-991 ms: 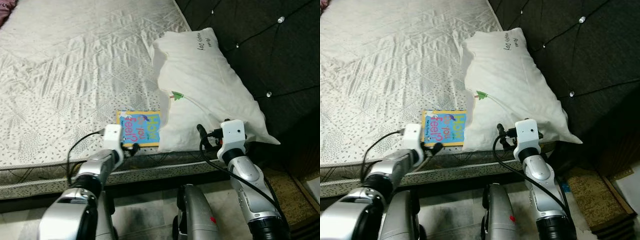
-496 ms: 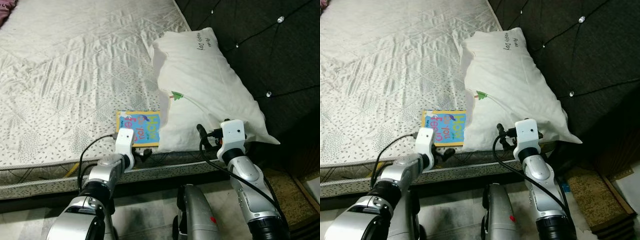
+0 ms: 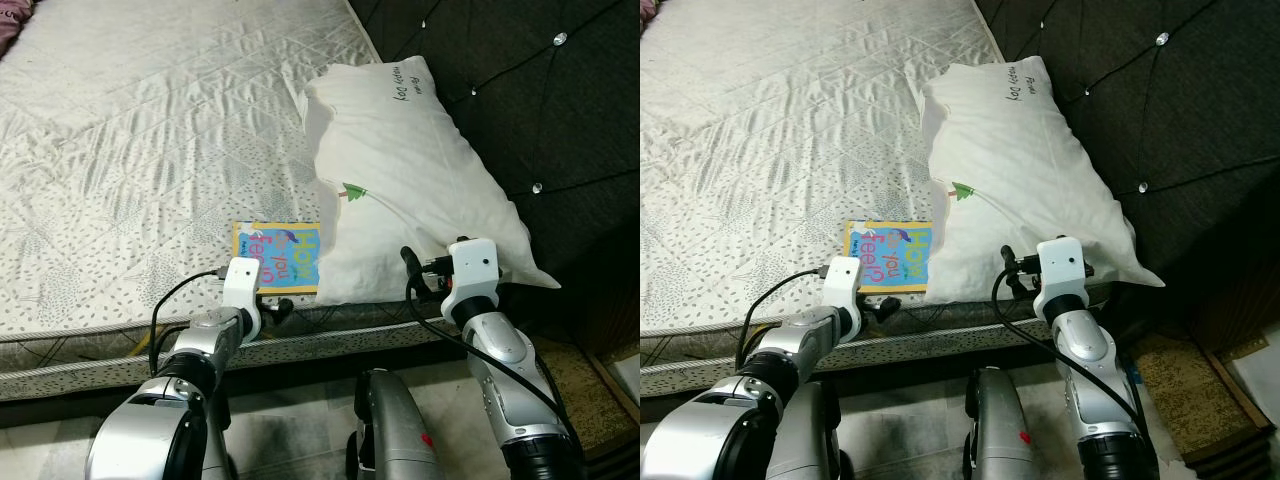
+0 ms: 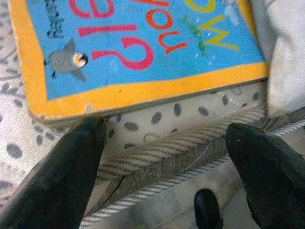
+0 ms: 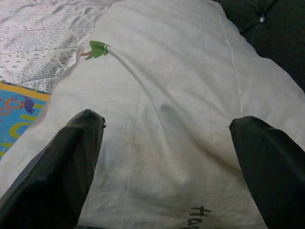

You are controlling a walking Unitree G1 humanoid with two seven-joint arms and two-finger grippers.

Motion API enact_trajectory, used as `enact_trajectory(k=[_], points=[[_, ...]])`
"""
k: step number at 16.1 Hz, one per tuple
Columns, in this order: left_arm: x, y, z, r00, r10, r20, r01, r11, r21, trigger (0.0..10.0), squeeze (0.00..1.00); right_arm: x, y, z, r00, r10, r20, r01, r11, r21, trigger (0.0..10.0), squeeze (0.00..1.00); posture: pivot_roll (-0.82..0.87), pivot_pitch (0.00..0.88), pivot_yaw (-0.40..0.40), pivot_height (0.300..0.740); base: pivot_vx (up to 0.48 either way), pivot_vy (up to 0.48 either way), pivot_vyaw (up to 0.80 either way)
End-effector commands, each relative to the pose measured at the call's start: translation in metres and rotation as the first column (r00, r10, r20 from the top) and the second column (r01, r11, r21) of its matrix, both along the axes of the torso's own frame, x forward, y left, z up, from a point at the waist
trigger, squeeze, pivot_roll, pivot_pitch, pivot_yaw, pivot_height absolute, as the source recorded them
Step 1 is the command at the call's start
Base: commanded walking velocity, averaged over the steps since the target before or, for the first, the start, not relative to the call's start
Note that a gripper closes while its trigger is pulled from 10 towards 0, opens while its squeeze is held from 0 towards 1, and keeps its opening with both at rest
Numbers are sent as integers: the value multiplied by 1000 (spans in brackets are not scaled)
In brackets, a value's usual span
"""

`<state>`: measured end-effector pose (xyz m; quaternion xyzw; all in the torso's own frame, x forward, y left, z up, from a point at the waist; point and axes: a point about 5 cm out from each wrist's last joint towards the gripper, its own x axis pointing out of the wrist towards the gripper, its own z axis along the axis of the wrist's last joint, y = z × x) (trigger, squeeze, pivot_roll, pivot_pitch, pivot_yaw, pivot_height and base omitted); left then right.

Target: Clean up the room

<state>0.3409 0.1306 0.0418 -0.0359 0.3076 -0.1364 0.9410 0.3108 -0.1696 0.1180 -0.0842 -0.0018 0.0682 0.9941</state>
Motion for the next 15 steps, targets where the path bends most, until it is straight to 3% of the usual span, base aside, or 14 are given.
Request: enact_trajectory(k=[1,5,7,9,15], points=[[2,1,2,1000,4,3,-4,1000,17,10000,0,-2,-4,1,1000,-16,1,16,1000,0,10000,0,-120,134,-43,575,0,0,0],[2,5,1,999,32,0,-32,999,-1,10000,0,-1,-4,1,1000,-17,1,17,1000,-1,10000,0,-117,131,-44,575,0,0,0],[4,0,5,1000,-5,29,4,1000,17,10000,0,0,-3,1,1000,-15,2,15,1000,1,10000,0,-111,126,-43,575,0,0,0],[5,-10,11,996,-49,69,51,998,-32,10000,0,4,4,1,1000,-7,7,6,1000,19,10000,0,-78,106,-38,575,0,0,0],[-7,-18,16,983,-134,125,140,990,-36,10000,0,14,20,1,1000,22,17,-23,998,51,10000,0,-19,63,-33,575,0,0,0]])
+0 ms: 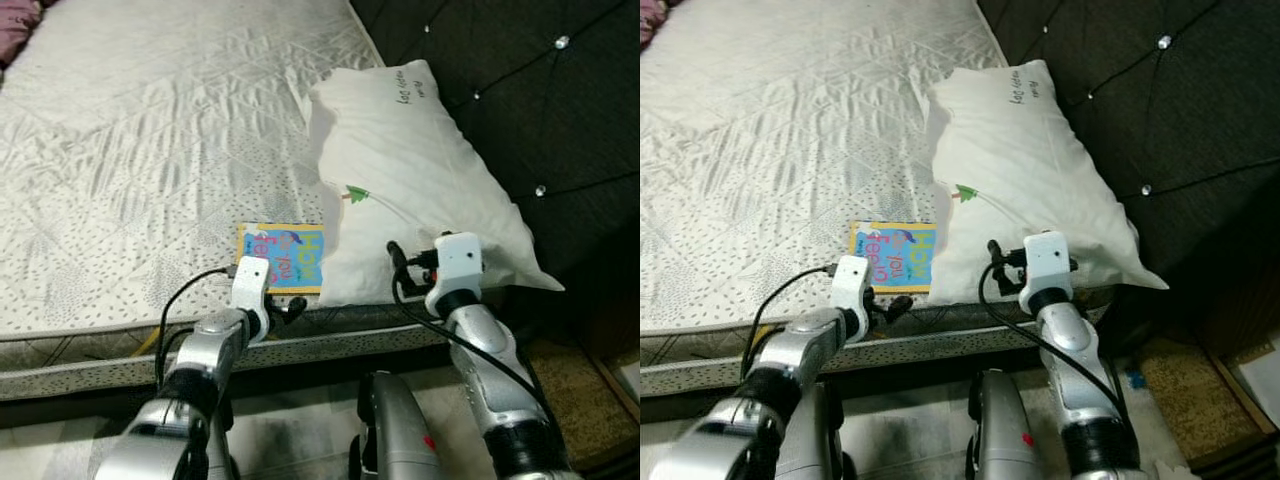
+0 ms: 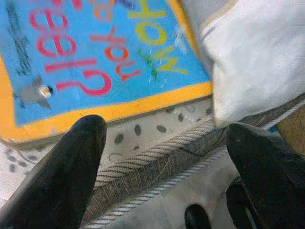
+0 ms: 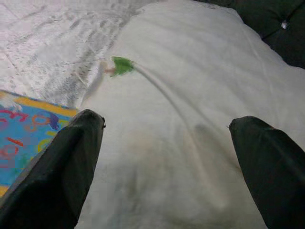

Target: Clean up the room

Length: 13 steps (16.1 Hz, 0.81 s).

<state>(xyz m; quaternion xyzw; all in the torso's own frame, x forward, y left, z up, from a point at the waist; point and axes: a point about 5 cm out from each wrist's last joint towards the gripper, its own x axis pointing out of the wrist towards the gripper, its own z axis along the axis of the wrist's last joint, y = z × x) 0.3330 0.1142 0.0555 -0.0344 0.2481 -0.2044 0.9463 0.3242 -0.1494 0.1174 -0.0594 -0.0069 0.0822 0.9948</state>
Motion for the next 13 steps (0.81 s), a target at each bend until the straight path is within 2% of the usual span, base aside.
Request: enact_trajectory(k=[1,2,3,4,6,7,8,9,10,13], points=[[-5,2,10,997,-9,83,5,999,50,10000,0,4,3,4,1000,-7,23,7,1000,30,10000,0,-12,53,-27,575,0,0,0],[-9,7,17,990,41,133,-43,999,18,10000,0,6,4,6,999,-13,30,12,999,52,10000,0,-9,37,-20,575,0,0,0],[-15,18,29,965,132,225,-129,991,-26,10000,0,6,5,8,999,-14,42,12,998,62,10000,0,-4,22,-13,575,0,0,0],[-20,27,35,943,186,275,-187,982,-23,10000,0,7,6,9,998,-22,50,18,996,84,10000,0,4,7,-10,575,0,0,0],[-26,42,37,913,257,316,-262,965,-27,10000,0,13,9,11,999,-36,33,30,986,165,10000,0,16,0,-6,575,0,0,0],[-31,57,43,866,323,382,-348,937,-2,10000,0,16,12,14,998,-34,52,25,987,161,10000,0,23,0,-4,575,0,0,0],[-34,62,45,845,348,407,-382,924,2,10000,0,16,13,14,998,-35,56,25,986,165,10000,0,25,0,-4,575,0,0,0],[-39,68,51,805,394,444,-439,899,-2,10000,0,19,16,17,998,-32,62,20,983,185,10000,0,35,0,-5,575,0,0,0],[-46,74,61,740,420,526,-497,868,6,10000,0,22,18,20,997,-31,76,15,980,197,10000,0,42,0,-4,575,0,0,0],[-56,78,67,676,424,603,-564,824,54,10000,0,26,18,25,994,-45,103,22,977,214,10000,0,46,0,4,579,0,0,0]])
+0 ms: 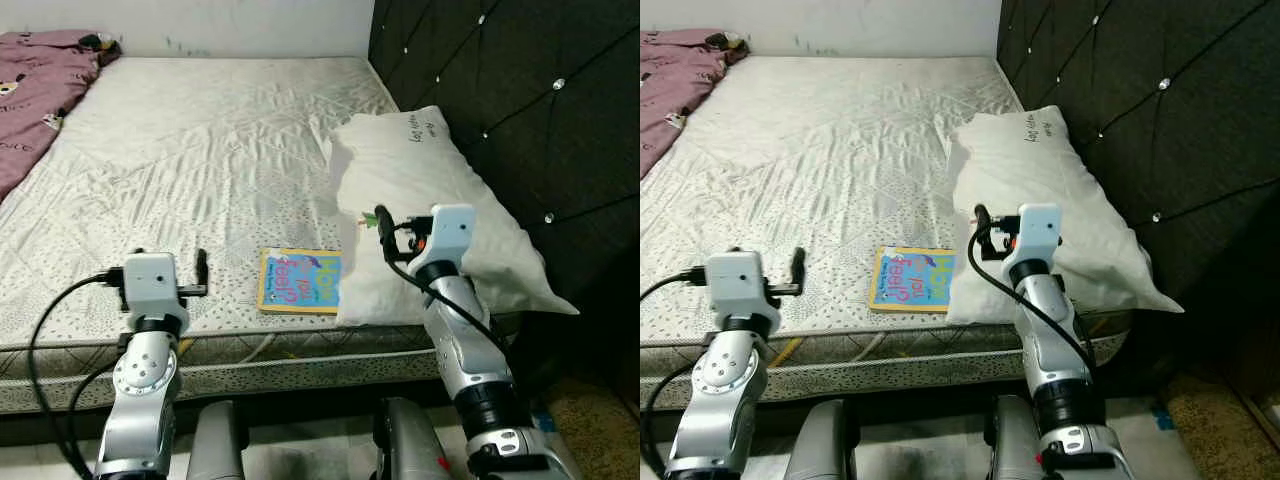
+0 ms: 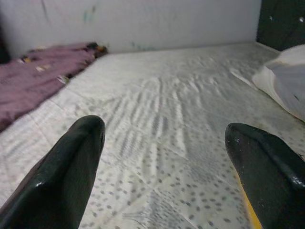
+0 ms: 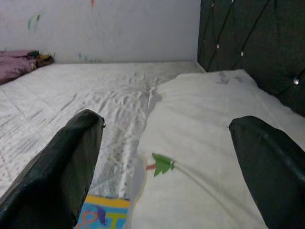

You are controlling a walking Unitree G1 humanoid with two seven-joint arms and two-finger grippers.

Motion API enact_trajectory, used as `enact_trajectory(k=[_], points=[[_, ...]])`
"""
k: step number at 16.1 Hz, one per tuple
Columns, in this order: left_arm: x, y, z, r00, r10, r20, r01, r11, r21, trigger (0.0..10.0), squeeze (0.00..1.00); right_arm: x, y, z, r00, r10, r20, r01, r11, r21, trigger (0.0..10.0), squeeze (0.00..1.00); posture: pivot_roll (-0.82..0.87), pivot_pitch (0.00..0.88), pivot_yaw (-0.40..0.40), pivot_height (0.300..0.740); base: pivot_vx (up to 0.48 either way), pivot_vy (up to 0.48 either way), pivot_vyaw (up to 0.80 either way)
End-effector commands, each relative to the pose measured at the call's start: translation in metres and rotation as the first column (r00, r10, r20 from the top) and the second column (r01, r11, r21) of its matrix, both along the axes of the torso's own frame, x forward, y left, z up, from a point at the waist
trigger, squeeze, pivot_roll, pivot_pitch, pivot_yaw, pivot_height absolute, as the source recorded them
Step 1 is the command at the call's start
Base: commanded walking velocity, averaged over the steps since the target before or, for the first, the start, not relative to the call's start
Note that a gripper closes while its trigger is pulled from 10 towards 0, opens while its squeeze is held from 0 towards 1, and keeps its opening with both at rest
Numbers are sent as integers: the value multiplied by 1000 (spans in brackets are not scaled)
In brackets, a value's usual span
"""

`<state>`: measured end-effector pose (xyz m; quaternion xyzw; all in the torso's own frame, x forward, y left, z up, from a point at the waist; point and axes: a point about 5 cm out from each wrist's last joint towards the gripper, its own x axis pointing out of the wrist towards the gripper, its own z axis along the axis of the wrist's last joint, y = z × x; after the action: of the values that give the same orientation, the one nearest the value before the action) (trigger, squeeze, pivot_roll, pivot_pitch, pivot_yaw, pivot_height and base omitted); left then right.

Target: Clean up the room

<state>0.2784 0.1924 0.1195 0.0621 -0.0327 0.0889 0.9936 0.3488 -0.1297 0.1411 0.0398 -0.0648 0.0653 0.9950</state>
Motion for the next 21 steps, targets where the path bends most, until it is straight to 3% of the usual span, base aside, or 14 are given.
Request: enact_trajectory(k=[1,5,9,14,17,21], points=[[-1,0,5,1000,7,28,-8,1000,23,10000,0,2,-2,3,1000,-10,10,10,1000,10,10000,0,46,0,4,583,0,0,0],[1,4,2,1000,27,4,-27,999,31,10000,0,2,-4,6,999,-24,32,24,1000,14,10000,0,31,0,26,611,0,0,0],[11,-12,8,999,-11,35,10,1000,12,10000,0,6,-7,12,997,-45,58,45,999,17,10000,0,27,0,24,640,0,0,0],[10,-13,15,998,-17,59,16,1000,27,10000,0,4,-5,12,998,-28,52,27,1000,12,10000,0,36,0,5,689,0,0,0],[5,-15,9,999,-13,32,12,1000,18,10000,0,-5,-13,2,999,-48,20,48,999,3,10000,0,45,0,-3,734,0,0,0],[7,-13,4,1000,-7,-4,7,1000,-6,10000,0,-10,-14,0,998,-66,14,66,998,-17,10000,0,26,0,14,740,0,0,0]])
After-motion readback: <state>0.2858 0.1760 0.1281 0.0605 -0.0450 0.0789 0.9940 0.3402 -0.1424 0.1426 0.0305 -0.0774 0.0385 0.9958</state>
